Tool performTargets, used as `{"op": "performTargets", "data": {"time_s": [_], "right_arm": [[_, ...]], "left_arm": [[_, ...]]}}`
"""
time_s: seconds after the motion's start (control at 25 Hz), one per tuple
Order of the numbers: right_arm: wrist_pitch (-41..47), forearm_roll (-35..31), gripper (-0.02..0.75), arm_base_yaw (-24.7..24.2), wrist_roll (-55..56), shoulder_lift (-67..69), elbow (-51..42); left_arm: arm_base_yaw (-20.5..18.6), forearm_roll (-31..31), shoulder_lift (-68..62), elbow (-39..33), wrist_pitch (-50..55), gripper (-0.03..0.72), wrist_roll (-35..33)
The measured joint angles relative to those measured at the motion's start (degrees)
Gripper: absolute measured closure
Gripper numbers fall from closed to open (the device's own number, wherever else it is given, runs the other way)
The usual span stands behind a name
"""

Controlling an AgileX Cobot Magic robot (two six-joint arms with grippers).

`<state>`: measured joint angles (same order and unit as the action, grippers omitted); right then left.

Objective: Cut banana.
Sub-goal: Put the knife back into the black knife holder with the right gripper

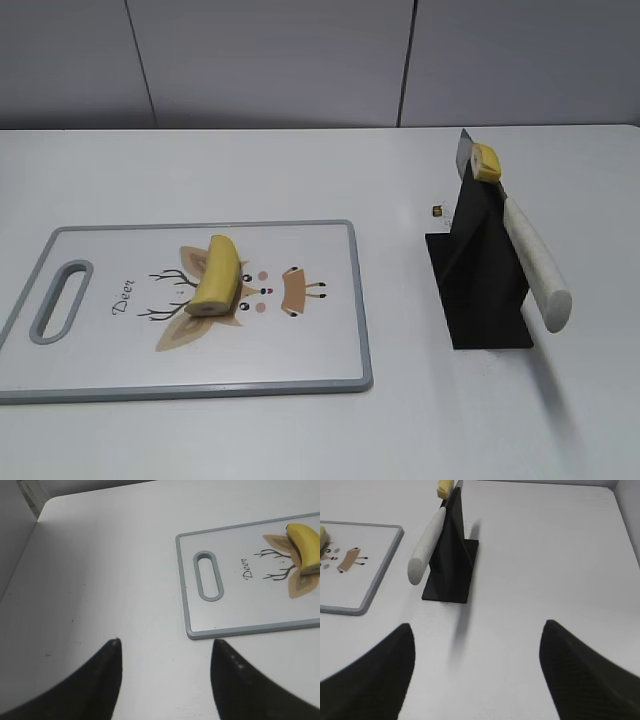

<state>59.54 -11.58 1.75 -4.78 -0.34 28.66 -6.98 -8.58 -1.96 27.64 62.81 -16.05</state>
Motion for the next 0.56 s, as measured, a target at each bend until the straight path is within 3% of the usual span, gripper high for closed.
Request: {"op": "performTargets", "data": {"time_s": [0.56], "right_arm": [[0.00, -0.02, 0.155, -1.00, 0.00, 0.00, 0.00]], "left_arm": [[0.00, -0.04, 0.00, 0.00, 0.00, 0.136, 0.00]]}}
